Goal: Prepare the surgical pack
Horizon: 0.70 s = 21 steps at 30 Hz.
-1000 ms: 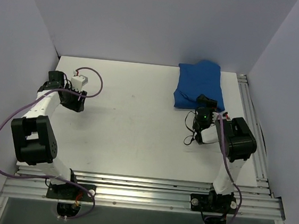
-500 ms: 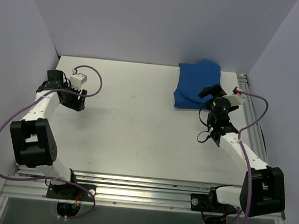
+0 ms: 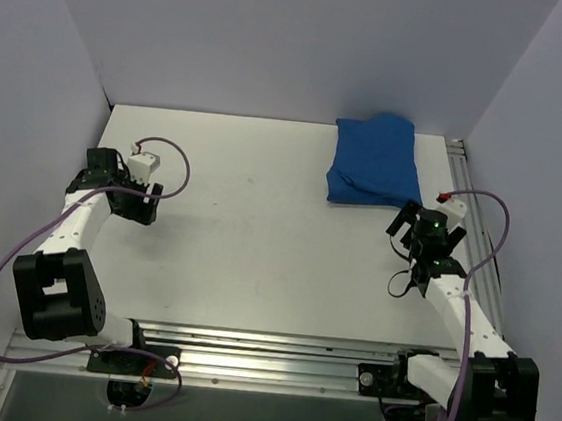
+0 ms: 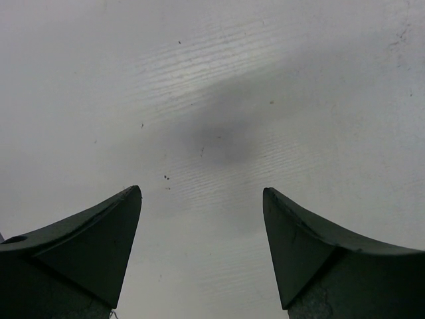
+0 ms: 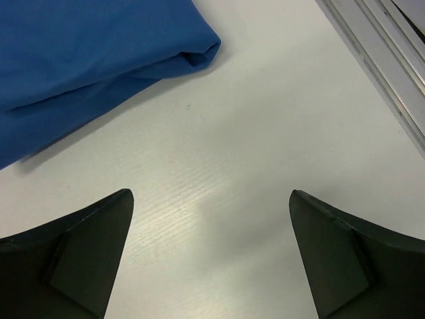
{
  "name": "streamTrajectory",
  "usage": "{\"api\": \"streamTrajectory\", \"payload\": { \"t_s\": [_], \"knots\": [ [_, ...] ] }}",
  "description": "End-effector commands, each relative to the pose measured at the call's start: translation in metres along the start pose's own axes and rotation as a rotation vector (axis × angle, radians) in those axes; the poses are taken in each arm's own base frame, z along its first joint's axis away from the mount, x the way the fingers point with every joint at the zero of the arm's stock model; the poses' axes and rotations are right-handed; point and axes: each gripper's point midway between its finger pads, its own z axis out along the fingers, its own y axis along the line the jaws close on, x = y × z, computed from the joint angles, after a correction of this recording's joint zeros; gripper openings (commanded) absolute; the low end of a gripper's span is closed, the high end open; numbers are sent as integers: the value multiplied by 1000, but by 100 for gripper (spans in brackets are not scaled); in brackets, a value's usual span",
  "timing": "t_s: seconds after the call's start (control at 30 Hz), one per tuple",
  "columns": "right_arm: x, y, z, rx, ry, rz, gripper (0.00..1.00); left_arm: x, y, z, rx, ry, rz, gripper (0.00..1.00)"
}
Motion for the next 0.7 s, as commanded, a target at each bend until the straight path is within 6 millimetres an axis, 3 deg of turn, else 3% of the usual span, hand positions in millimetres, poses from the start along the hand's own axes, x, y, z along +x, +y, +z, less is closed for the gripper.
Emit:
{"api": "streamTrajectory", "payload": {
  "t_s": [0.0, 0.13, 0.23, 0.67],
  "knots": [
    [-21, -3, -16, -25, -107, 10, 100, 9, 6, 0, -47, 3, -15, 83],
    [-28, -27, -24, 79, -179, 57, 100, 17, 3, 2, -44, 13, -24, 83],
    [-28, -33, -26, 111, -191, 88, 100, 17, 3, 1, -49, 10, -24, 83],
    [-27, -24, -24, 65, -181, 83, 100, 22, -1, 3, -33, 24, -29, 83]
  ]
}}
